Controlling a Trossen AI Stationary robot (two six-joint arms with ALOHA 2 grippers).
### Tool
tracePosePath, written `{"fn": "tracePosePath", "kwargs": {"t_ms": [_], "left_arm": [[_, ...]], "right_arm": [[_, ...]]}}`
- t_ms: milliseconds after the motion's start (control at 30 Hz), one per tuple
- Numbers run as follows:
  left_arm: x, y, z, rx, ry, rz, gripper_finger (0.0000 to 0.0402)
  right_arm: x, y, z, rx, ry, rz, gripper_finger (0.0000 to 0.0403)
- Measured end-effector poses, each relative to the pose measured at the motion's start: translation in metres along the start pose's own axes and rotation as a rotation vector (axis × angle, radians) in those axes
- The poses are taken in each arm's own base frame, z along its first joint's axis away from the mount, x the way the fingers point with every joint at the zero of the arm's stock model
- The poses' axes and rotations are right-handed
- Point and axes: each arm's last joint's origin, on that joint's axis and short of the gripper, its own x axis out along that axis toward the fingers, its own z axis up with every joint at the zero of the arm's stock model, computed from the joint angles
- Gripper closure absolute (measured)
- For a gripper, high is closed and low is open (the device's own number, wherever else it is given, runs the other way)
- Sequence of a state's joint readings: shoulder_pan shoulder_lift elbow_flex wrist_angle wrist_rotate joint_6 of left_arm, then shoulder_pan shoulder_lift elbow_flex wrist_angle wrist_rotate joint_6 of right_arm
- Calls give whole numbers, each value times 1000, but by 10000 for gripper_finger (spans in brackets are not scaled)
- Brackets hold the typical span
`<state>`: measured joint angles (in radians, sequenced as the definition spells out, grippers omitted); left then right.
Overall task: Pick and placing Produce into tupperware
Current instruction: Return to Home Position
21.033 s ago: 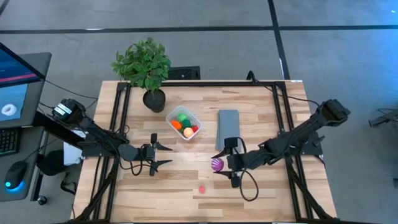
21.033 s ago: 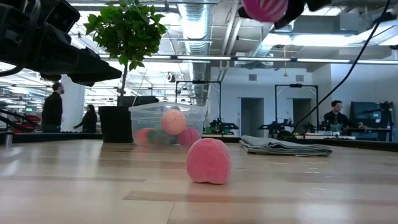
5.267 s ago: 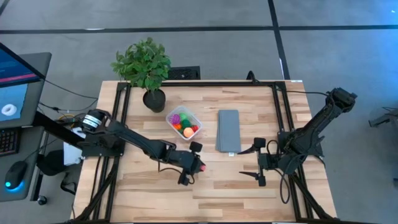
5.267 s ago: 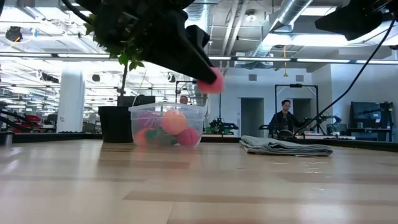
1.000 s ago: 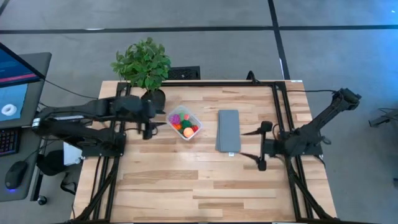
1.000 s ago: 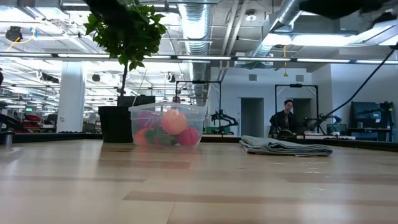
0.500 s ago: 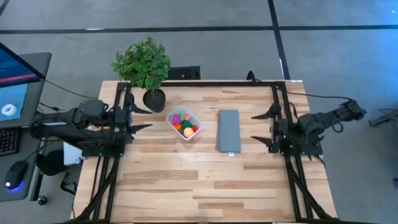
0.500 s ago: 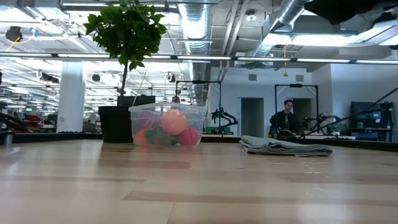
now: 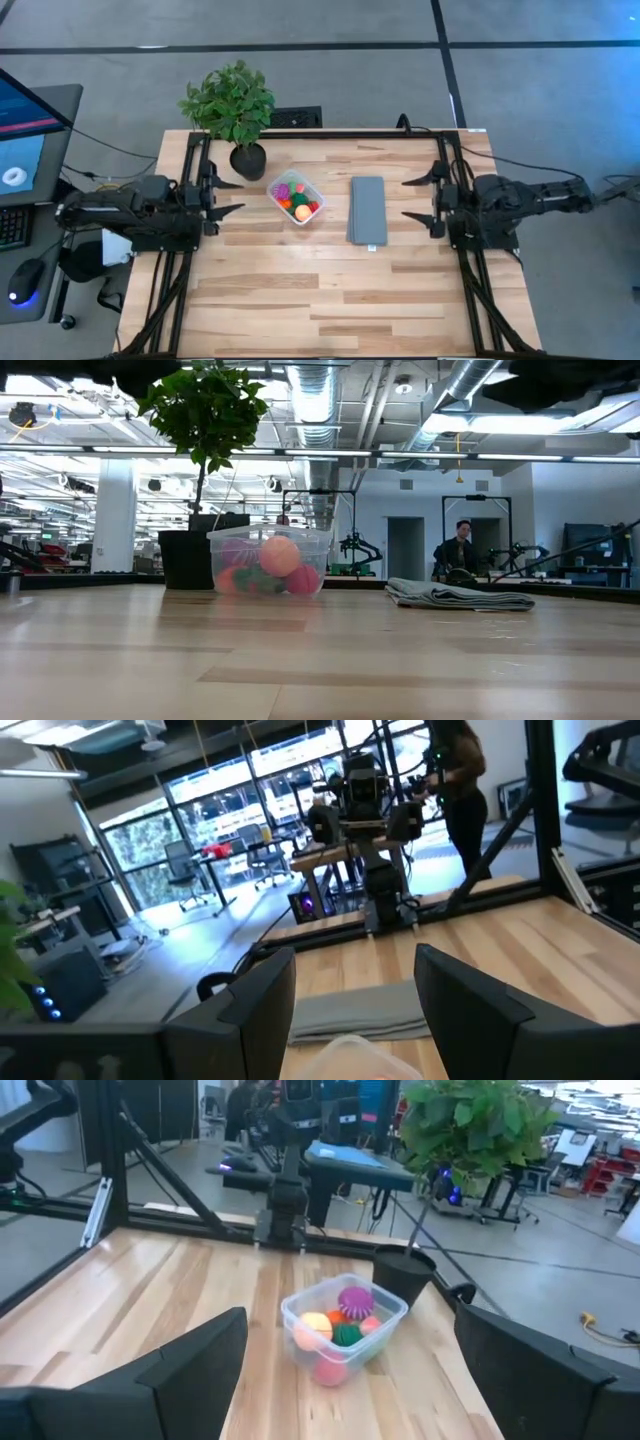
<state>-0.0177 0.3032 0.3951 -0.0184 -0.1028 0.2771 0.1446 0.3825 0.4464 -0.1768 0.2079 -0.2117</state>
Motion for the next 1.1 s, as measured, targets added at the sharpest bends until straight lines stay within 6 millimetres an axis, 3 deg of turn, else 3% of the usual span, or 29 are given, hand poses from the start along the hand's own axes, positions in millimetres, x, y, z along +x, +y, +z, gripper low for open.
{"fn": "tracePosePath", "kwargs": {"t_ms": [333, 633, 1100], "left_arm": [[-9, -8, -35, -15, -121, 51, 205], [-12, -19, -73, -22, -210, 80, 205], [-12, -19, -74, -5, -198, 93, 205]], "right_arm": [[-2, -1, -49, 21, -91, -86, 23], [-19, -3, -61, 53, -195, -79, 23], [-18, -2, -65, 69, -158, -23, 23]]}}
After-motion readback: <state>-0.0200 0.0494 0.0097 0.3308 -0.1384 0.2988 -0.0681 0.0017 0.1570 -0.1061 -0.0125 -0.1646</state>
